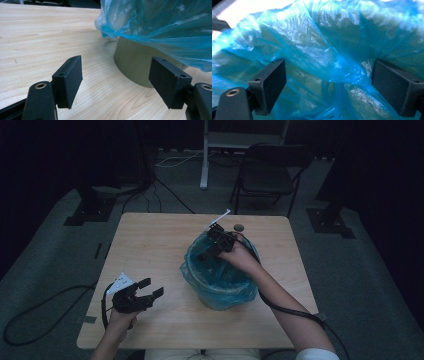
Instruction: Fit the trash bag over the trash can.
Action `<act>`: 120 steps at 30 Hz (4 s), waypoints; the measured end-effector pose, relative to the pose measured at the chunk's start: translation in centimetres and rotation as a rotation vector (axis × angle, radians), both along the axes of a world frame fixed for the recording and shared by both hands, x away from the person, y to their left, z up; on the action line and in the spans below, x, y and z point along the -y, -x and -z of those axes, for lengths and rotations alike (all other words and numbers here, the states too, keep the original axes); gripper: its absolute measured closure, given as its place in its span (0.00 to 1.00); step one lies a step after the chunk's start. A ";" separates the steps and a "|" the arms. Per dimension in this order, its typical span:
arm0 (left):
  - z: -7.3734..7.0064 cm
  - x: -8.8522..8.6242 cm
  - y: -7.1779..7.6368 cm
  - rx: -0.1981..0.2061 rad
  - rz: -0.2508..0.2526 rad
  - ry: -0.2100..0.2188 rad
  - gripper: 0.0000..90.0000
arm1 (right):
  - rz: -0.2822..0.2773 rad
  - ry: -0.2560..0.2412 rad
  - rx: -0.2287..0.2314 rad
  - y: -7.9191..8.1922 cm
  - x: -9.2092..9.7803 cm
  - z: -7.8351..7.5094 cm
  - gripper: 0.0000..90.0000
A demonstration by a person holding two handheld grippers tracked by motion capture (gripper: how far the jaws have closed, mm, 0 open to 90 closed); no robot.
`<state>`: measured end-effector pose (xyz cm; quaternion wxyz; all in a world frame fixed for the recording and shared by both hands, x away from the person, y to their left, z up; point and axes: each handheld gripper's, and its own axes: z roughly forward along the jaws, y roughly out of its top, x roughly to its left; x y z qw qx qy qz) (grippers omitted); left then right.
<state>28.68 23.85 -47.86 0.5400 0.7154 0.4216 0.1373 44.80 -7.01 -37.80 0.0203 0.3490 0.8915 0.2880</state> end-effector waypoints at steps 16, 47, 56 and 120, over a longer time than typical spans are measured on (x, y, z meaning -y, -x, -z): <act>1.7 -4.0 2.7 -0.006 -0.137 -0.108 0.11 | 0.006 -0.118 0.050 2.3 3.2 -3.6 0.15; 2.6 -7.7 4.3 0.017 -0.288 -0.124 0.11 | -0.032 -0.150 0.071 2.4 4.1 -3.6 0.15; 3.7 -8.4 4.7 -0.008 -0.325 -0.137 0.12 | 0.002 -0.236 0.083 3.6 6.9 -3.4 0.15; 5.9 -10.2 6.0 0.006 -0.291 -0.165 0.11 | 0.487 -0.342 0.336 14.8 26.5 15.0 0.15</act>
